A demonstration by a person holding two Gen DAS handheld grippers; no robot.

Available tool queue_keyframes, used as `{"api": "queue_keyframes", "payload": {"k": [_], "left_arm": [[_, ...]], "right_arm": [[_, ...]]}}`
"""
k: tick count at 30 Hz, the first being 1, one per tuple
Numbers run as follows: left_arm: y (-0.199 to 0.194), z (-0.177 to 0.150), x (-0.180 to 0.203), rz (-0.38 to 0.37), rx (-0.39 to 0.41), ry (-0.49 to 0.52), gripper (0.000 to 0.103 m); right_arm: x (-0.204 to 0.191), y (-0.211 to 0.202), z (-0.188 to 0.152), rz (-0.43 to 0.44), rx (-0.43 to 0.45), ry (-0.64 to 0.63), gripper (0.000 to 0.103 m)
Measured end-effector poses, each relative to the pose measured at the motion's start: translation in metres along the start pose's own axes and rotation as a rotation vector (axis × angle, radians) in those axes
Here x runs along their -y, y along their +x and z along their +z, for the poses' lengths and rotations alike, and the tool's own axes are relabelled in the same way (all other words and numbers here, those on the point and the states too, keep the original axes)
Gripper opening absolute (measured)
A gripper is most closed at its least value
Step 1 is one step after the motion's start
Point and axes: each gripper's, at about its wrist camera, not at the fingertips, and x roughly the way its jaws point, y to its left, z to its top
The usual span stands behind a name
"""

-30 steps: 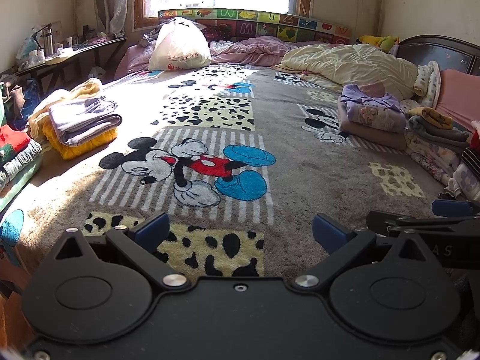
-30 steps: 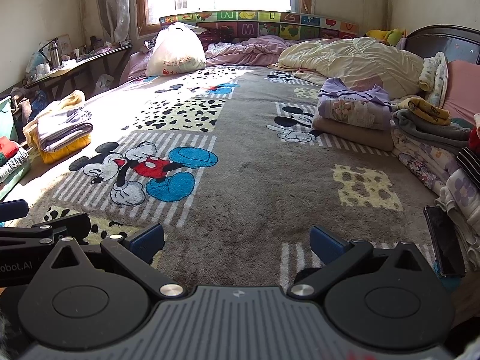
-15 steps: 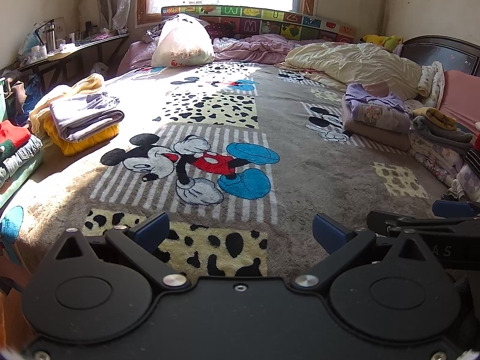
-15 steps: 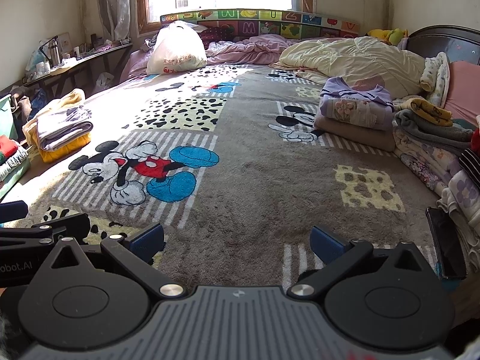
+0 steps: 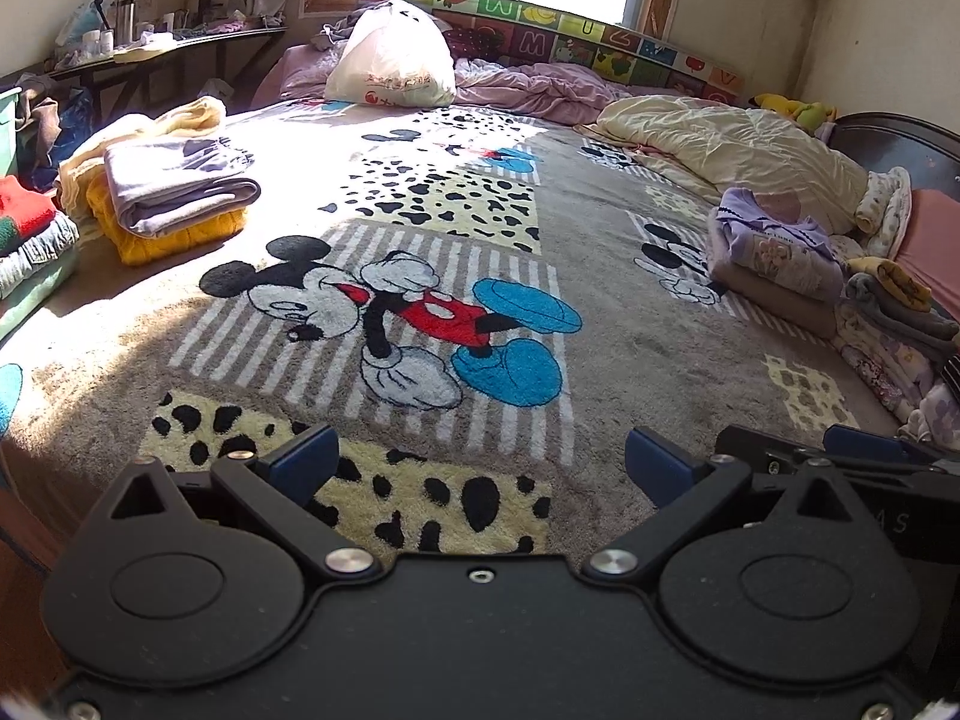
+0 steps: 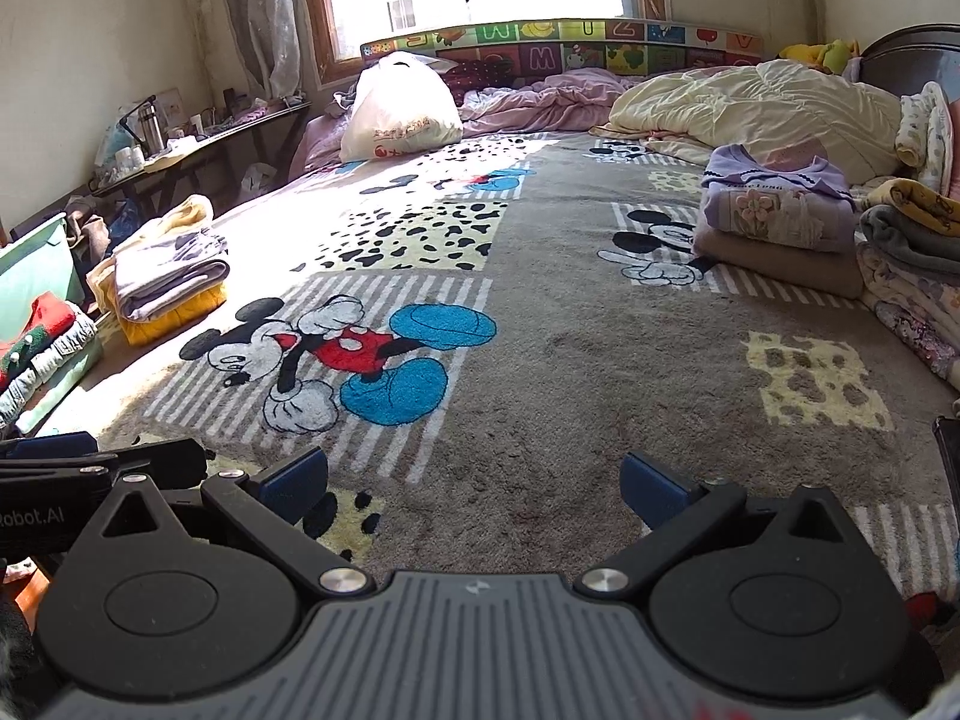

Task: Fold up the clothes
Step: 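Move the left tool toward the lavender sweatpants on the bed edge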

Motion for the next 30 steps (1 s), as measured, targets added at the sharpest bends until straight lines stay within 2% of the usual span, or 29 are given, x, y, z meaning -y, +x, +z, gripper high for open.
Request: {"api": "queue_keyframes", "payload": {"k": [4, 8, 11, 12, 13, 14, 16, 21, 23, 24, 25, 26, 30], "left_arm": [[0.014, 0.021, -0.034, 0.026, 0.036, -0.053, 0.103], [0.029, 0.042, -0.069, 0.051, 0.071, -0.105, 0.103], [0.040, 0.058, -0.095, 0.070, 0.100, -0.139, 0.103], [0.044, 0.065, -0.105, 0.074, 0.119, -0.142, 0.103], [0.050, 0.070, -0.114, 0.081, 0.131, -0.151, 0.103], [0.058, 0.076, -0.123, 0.093, 0.126, -0.157, 0.103], [0.076, 0.087, -0.141, 0.131, 0.106, -0.159, 0.102], [0.111, 0.109, -0.178, 0.204, 0.154, -0.159, 0.097], [0.126, 0.119, -0.188, 0.246, 0.166, -0.136, 0.092], [0.134, 0.124, -0.192, 0.267, 0.172, -0.125, 0.085], [0.141, 0.128, -0.196, 0.290, 0.176, -0.114, 0.074], [0.148, 0.132, -0.199, 0.321, 0.181, -0.100, 0.069], [0.178, 0.145, -0.208, 0.454, 0.209, -0.026, 0.062]], "right_arm": [[0.000, 0.019, 0.014, 0.098, 0.018, -0.001, 0.103], [0.002, 0.047, 0.032, 0.220, 0.074, 0.008, 0.103], [0.010, 0.069, 0.038, 0.339, 0.191, 0.022, 0.103], [0.014, 0.083, 0.041, 0.363, 0.195, 0.032, 0.103], [0.015, 0.095, 0.045, 0.380, 0.159, 0.024, 0.103], [0.016, 0.107, 0.047, 0.408, 0.122, 0.006, 0.103], [0.024, 0.127, 0.044, 0.430, 0.109, 0.019, 0.103], [0.042, 0.172, 0.017, 0.388, 0.053, 0.021, 0.103], [0.049, 0.189, 0.011, 0.367, 0.031, 0.032, 0.103], [0.052, 0.192, 0.011, 0.359, 0.030, 0.046, 0.103], [0.055, 0.197, 0.012, 0.357, 0.027, 0.062, 0.103], [0.058, 0.203, 0.011, 0.345, 0.026, 0.068, 0.103], [0.058, 0.214, 0.005, 0.305, 0.012, 0.049, 0.103]]}}
